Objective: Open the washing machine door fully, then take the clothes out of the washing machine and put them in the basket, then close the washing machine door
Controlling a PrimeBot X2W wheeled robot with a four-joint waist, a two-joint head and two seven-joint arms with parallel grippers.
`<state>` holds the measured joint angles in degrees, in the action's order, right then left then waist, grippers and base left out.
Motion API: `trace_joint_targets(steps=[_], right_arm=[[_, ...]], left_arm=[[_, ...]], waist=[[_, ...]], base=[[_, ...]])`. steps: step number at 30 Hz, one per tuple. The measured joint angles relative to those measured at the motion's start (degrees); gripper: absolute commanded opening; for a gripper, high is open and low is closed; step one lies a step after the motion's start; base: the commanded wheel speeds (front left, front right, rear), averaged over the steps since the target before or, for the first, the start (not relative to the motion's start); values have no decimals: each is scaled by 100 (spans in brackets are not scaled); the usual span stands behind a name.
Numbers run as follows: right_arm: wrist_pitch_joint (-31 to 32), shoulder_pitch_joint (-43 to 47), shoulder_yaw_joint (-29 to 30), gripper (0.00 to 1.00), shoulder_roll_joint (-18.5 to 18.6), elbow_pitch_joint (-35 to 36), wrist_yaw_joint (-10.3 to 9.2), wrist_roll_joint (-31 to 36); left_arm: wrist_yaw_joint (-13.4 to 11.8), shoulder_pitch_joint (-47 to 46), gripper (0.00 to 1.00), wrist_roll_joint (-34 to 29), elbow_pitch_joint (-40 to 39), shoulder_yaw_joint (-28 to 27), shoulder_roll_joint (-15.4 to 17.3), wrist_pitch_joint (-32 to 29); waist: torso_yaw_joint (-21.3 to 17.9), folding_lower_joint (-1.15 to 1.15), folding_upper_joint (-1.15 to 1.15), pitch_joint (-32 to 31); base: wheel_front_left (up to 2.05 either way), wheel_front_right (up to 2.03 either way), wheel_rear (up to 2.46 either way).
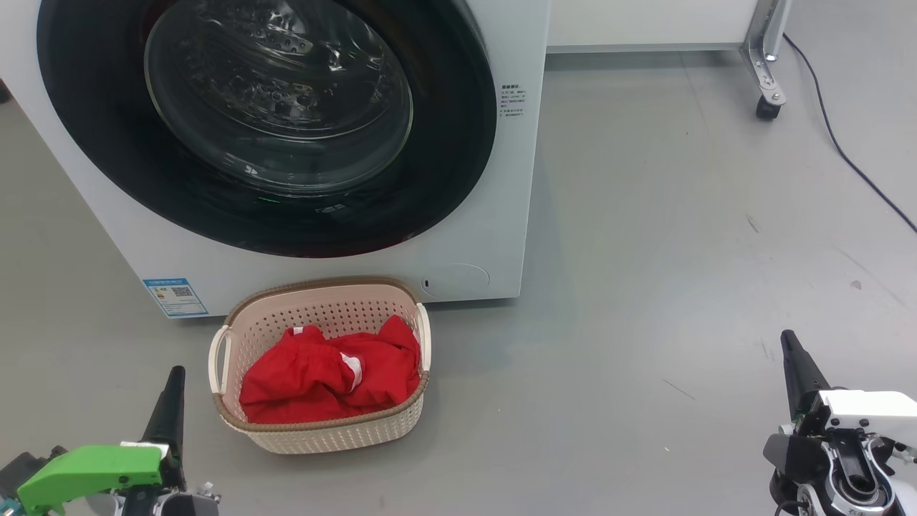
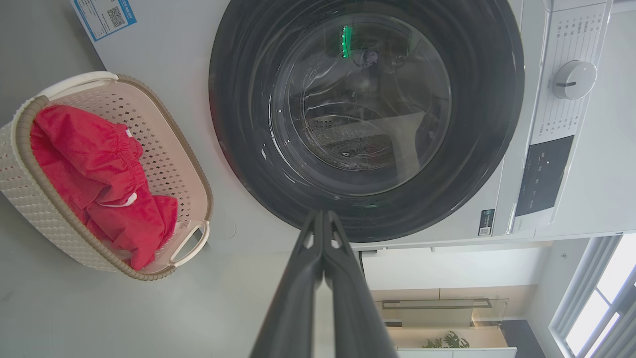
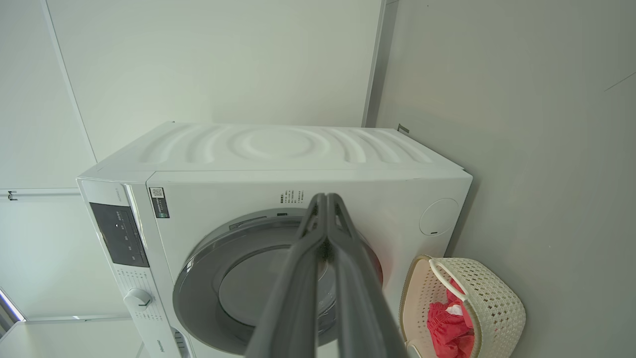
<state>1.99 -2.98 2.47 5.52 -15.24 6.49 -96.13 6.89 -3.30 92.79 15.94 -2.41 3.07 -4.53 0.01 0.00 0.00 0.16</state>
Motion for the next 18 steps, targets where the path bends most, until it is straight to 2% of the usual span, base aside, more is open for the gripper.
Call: trace_joint_targets(steps=[18], right_arm=[[7,-3,10,0,-1,-27,1,0]], left_arm=[[0,-7,0,0,-1,-11,0,-1]], waist=[[0,0,0,0]], base=[[0,0,0]])
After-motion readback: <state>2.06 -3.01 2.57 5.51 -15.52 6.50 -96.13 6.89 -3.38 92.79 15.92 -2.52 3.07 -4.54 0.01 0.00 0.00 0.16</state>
